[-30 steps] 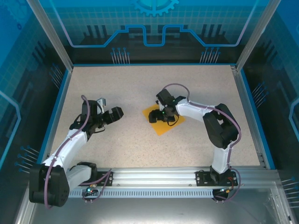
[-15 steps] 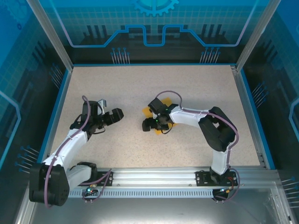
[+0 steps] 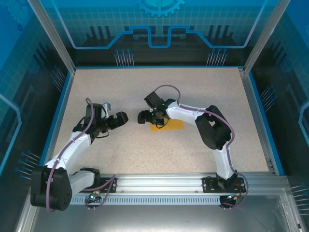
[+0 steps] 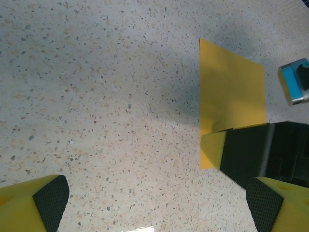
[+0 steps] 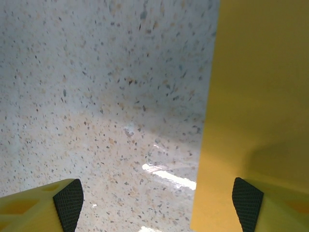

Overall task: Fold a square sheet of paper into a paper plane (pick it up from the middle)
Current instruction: Rotate the square sheet of paper at the center of the table.

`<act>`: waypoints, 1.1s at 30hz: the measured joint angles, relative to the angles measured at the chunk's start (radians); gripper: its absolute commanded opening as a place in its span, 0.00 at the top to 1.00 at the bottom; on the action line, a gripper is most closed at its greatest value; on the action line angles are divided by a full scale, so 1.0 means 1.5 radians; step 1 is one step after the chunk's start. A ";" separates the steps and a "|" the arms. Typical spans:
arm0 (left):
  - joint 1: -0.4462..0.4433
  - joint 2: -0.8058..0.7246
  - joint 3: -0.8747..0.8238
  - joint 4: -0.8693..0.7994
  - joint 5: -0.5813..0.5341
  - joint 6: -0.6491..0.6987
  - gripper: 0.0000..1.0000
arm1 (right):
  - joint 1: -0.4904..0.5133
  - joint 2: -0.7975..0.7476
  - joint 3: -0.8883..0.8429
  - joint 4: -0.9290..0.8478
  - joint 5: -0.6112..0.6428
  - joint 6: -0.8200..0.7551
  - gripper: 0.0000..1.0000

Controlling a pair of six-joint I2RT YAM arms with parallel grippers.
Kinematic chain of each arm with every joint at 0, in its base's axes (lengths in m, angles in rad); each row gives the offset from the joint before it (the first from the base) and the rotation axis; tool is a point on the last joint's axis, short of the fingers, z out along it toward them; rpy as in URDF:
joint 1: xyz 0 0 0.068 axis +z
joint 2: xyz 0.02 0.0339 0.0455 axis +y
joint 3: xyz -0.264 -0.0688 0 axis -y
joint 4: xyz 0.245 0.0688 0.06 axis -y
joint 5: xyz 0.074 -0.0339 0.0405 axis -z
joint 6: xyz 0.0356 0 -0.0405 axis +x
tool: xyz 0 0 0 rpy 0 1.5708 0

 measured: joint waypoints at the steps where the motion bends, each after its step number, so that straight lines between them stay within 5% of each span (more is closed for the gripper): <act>1: -0.003 0.000 0.000 0.000 0.003 0.000 0.01 | -0.009 -0.006 -0.002 -0.007 0.004 -0.005 0.15; 10: -0.047 0.020 0.001 0.001 0.013 -0.001 0.02 | -0.125 -0.021 -0.038 -0.025 0.004 -0.052 0.16; 33: -0.092 0.029 0.004 0.001 0.020 -0.001 0.01 | -0.049 -0.148 -0.260 0.090 0.043 -0.046 0.14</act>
